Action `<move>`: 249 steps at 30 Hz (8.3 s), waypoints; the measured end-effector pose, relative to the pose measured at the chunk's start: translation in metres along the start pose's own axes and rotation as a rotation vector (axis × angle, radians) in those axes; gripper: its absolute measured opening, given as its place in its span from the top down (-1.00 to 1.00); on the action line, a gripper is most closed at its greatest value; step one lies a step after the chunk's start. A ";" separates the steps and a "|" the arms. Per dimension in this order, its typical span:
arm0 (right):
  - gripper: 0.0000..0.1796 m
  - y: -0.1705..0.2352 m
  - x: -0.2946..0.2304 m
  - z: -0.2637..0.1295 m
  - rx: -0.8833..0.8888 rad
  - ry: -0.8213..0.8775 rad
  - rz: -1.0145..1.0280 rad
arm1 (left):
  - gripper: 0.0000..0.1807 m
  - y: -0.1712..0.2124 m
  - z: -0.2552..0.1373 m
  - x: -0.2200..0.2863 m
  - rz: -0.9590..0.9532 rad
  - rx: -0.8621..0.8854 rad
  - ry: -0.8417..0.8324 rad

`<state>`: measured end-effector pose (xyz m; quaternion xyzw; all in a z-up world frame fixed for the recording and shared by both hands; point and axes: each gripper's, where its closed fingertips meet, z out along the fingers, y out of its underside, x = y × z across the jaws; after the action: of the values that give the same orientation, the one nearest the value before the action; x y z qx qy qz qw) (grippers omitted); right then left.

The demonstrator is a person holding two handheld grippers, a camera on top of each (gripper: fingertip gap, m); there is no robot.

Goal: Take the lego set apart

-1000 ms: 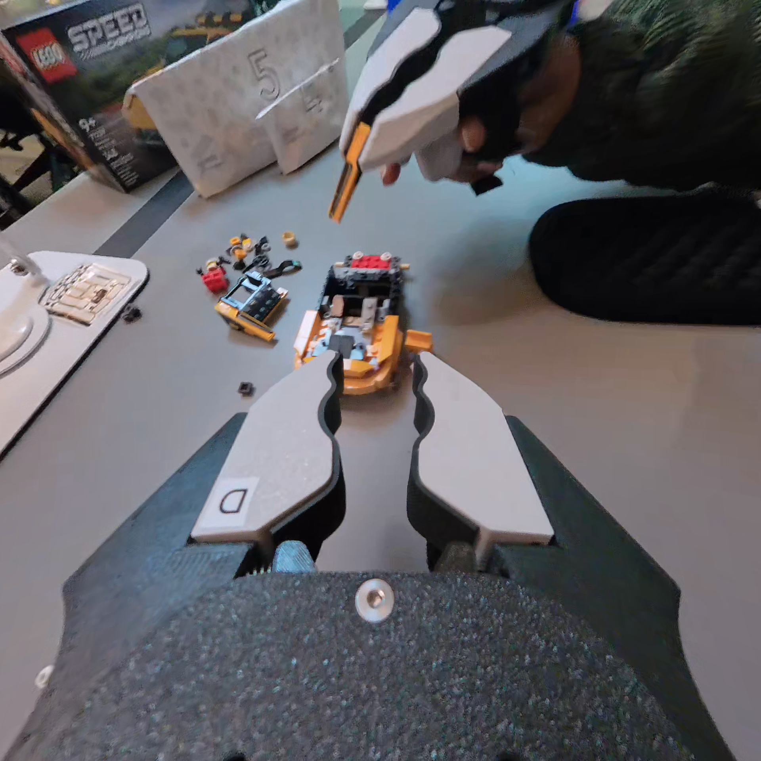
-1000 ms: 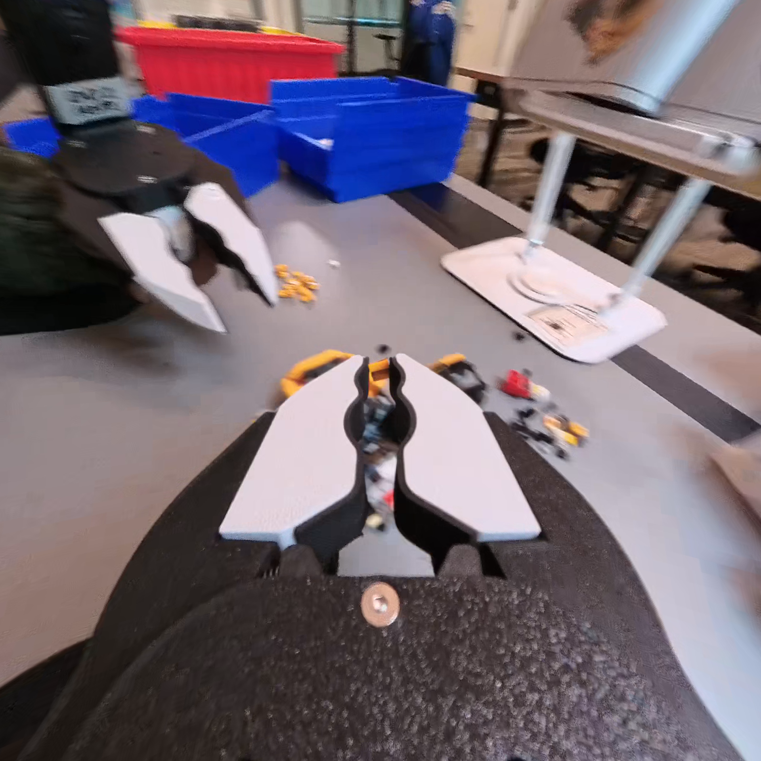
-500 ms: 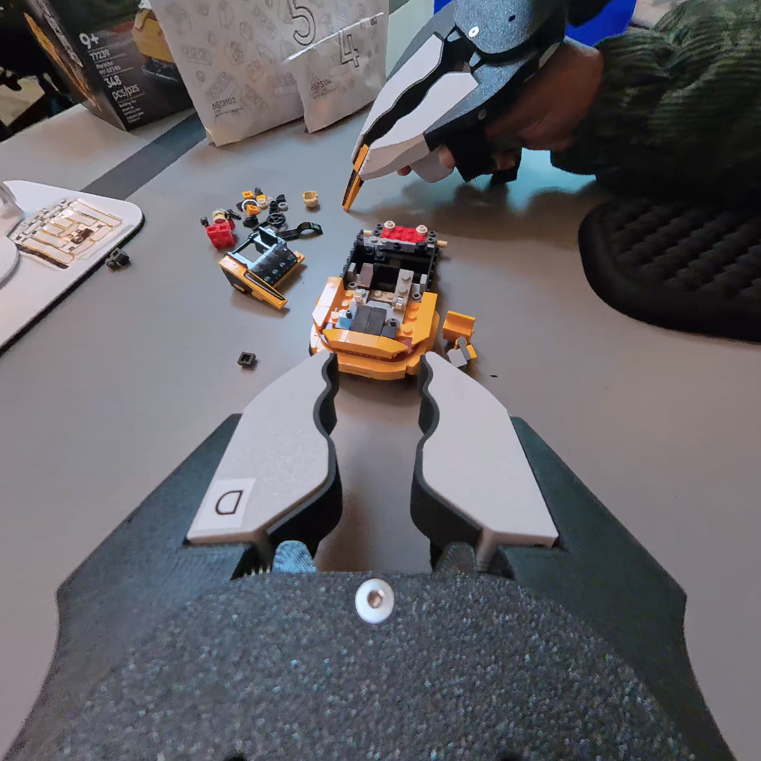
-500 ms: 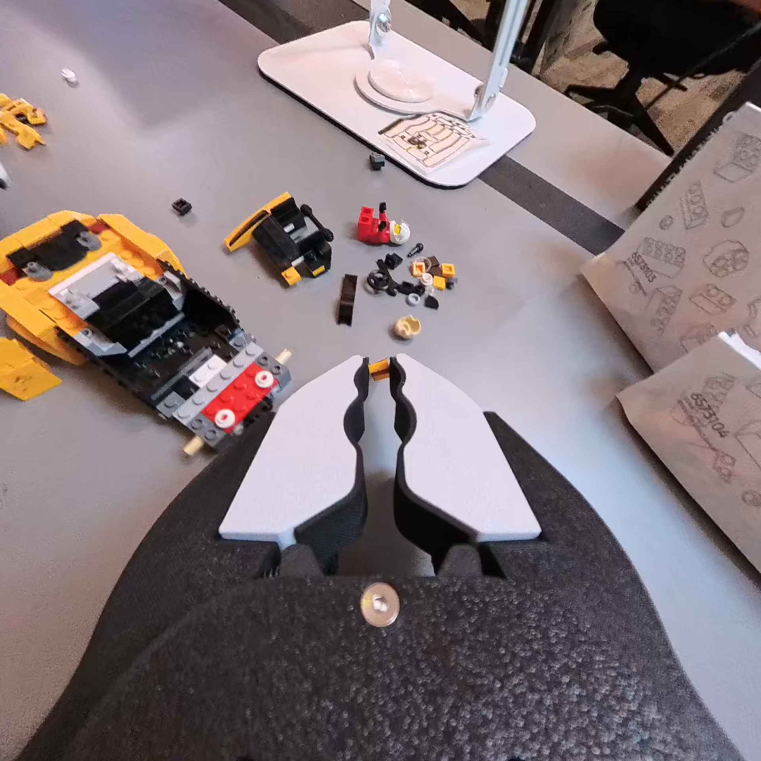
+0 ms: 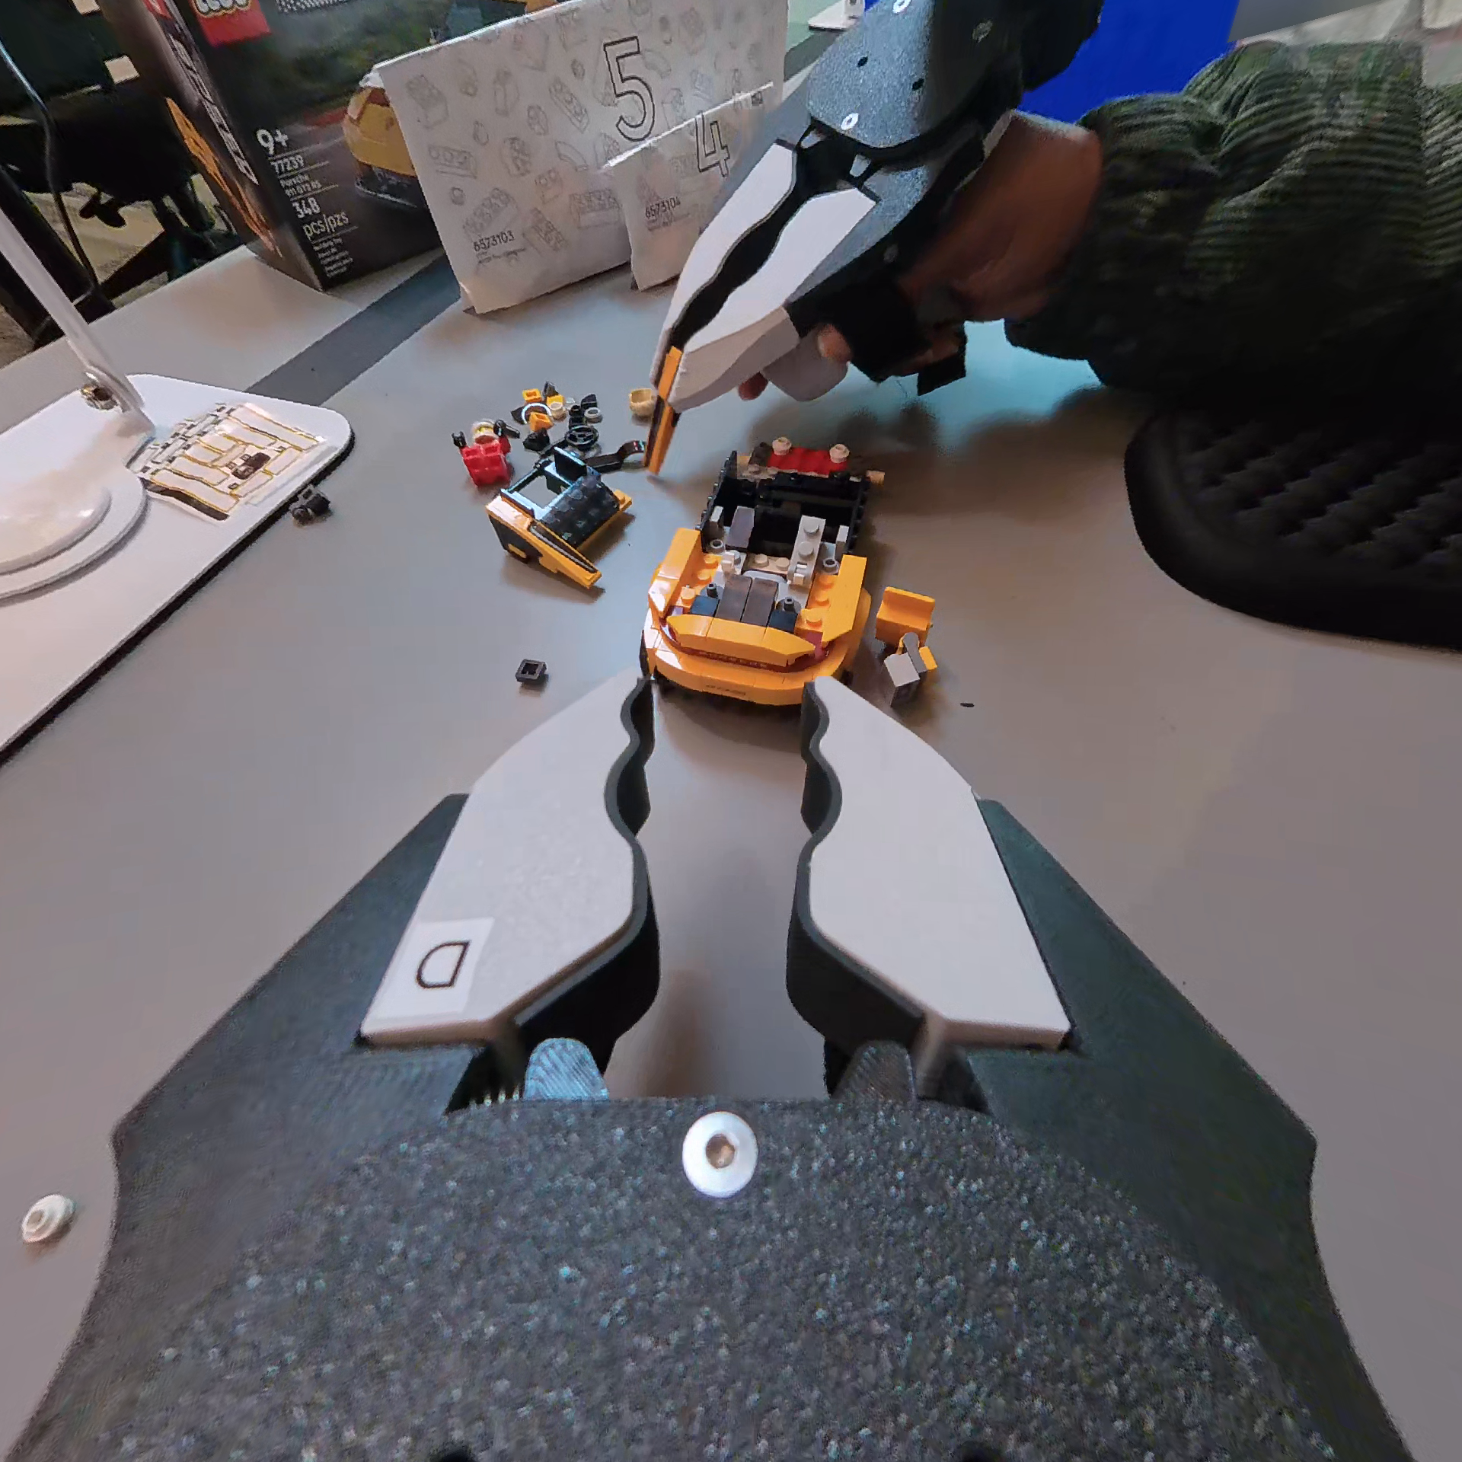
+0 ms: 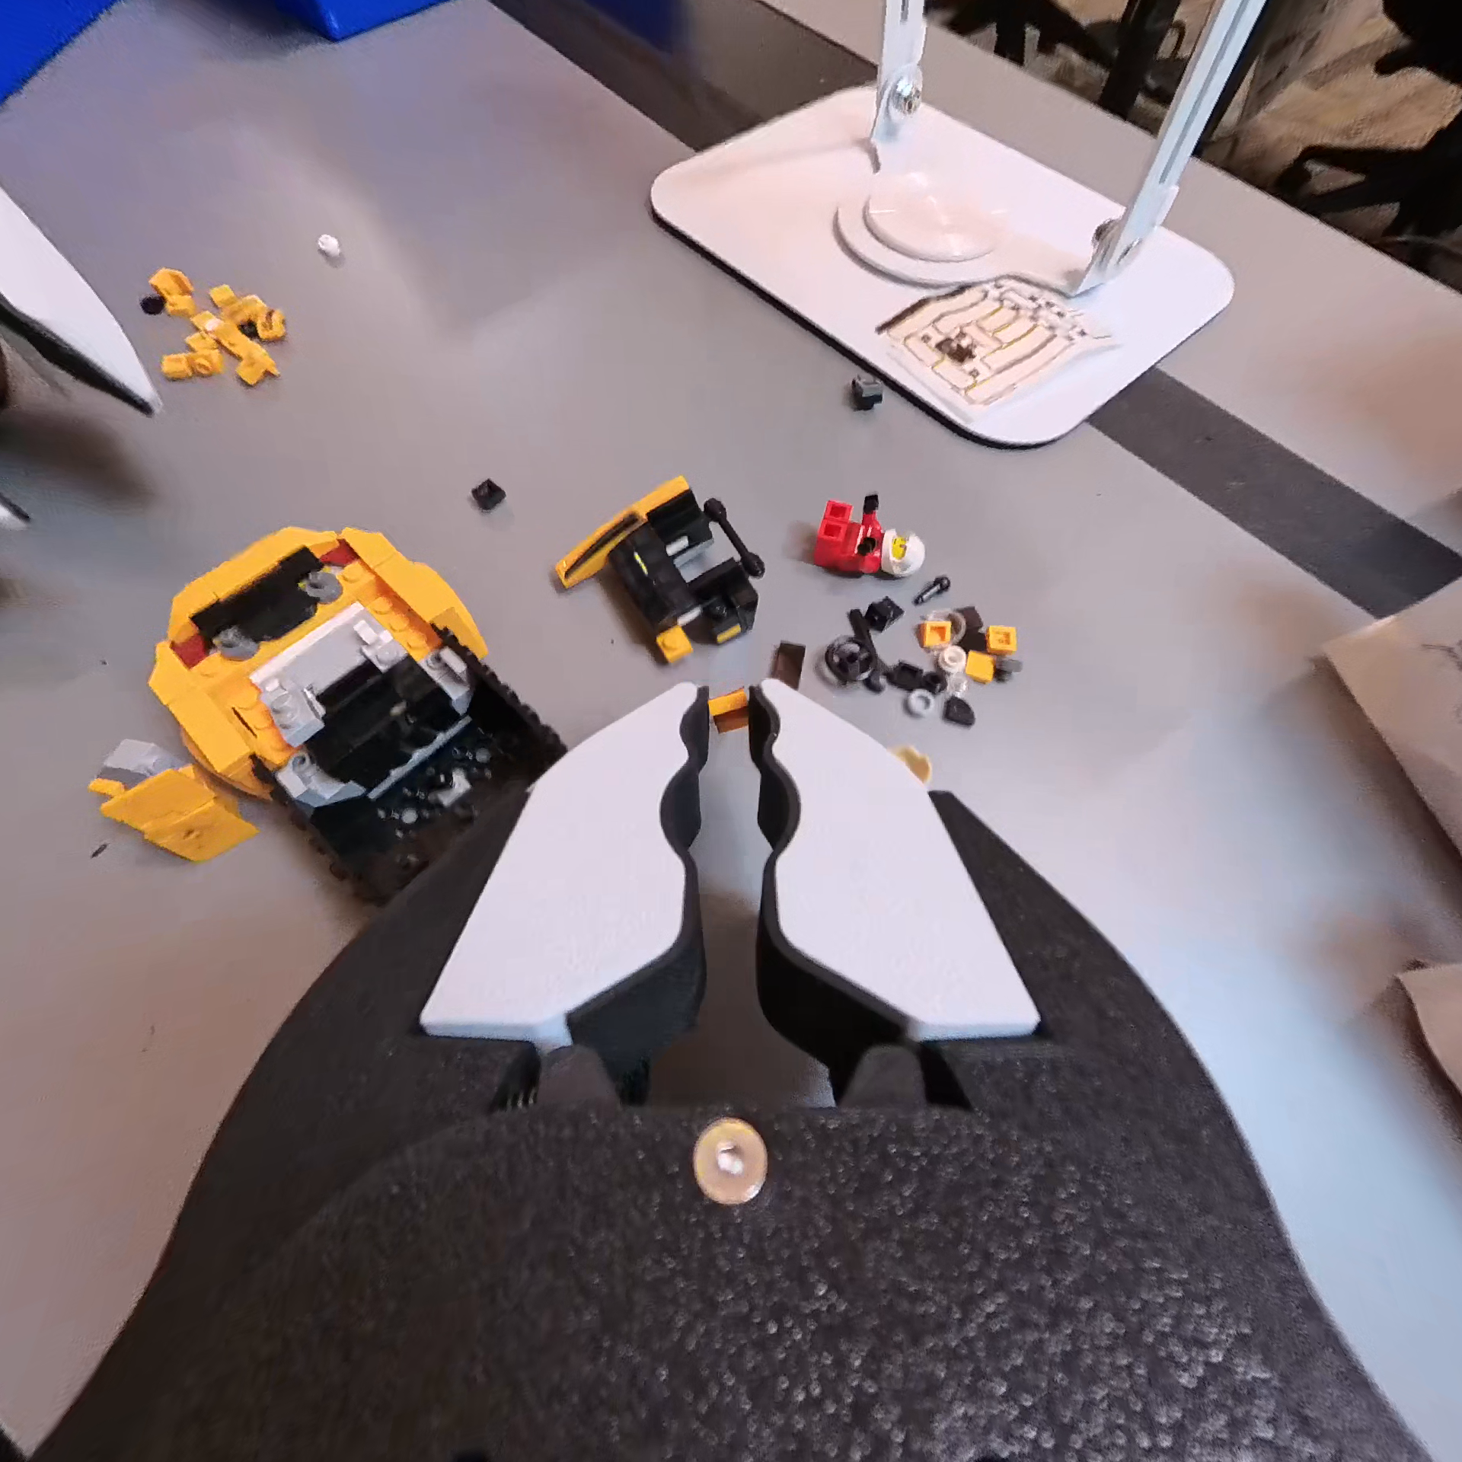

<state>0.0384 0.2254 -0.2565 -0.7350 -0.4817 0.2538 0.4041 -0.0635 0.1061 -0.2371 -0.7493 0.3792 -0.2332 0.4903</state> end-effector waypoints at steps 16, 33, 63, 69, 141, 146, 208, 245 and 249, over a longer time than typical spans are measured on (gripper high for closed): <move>0.72 -0.016 -0.001 -0.050 0.061 -0.045 -0.077 | 0.54 0.007 0.007 0.004 0.001 -0.029 0.030; 0.66 -0.079 -0.055 -0.050 -0.041 -0.202 -0.154 | 0.53 0.001 0.017 0.011 0.006 -0.019 0.033; 0.82 0.017 -0.147 -0.017 -0.003 -0.331 -0.447 | 0.76 0.019 0.044 0.066 0.147 -0.233 0.086; 0.82 -0.011 -0.157 -0.037 0.193 -0.340 -0.486 | 0.81 -0.007 0.028 0.070 0.248 -0.112 0.052; 0.82 -0.005 -0.159 -0.063 0.146 -0.552 -0.223 | 0.81 -0.042 -0.007 0.082 -0.356 0.131 0.447; 0.81 0.027 -0.158 -0.045 -0.051 -0.488 -0.309 | 0.81 -0.029 0.001 0.085 -0.320 0.050 0.421; 0.81 -0.023 0.001 -0.120 0.324 -0.004 0.035 | 0.73 -0.030 0.149 0.094 0.050 -0.298 0.197; 0.60 0.036 -0.173 -0.027 -0.077 -0.395 -0.530 | 0.75 0.024 0.023 0.083 -0.051 -0.357 0.282; 0.57 0.030 -0.168 -0.035 -0.040 -0.419 -0.470 | 0.75 0.031 0.025 0.082 -0.071 -0.369 0.300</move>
<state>0.0121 0.0536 -0.2653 -0.5434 -0.7159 0.2898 0.3290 -0.0071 0.0474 -0.2777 -0.7960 0.4576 -0.2856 0.2746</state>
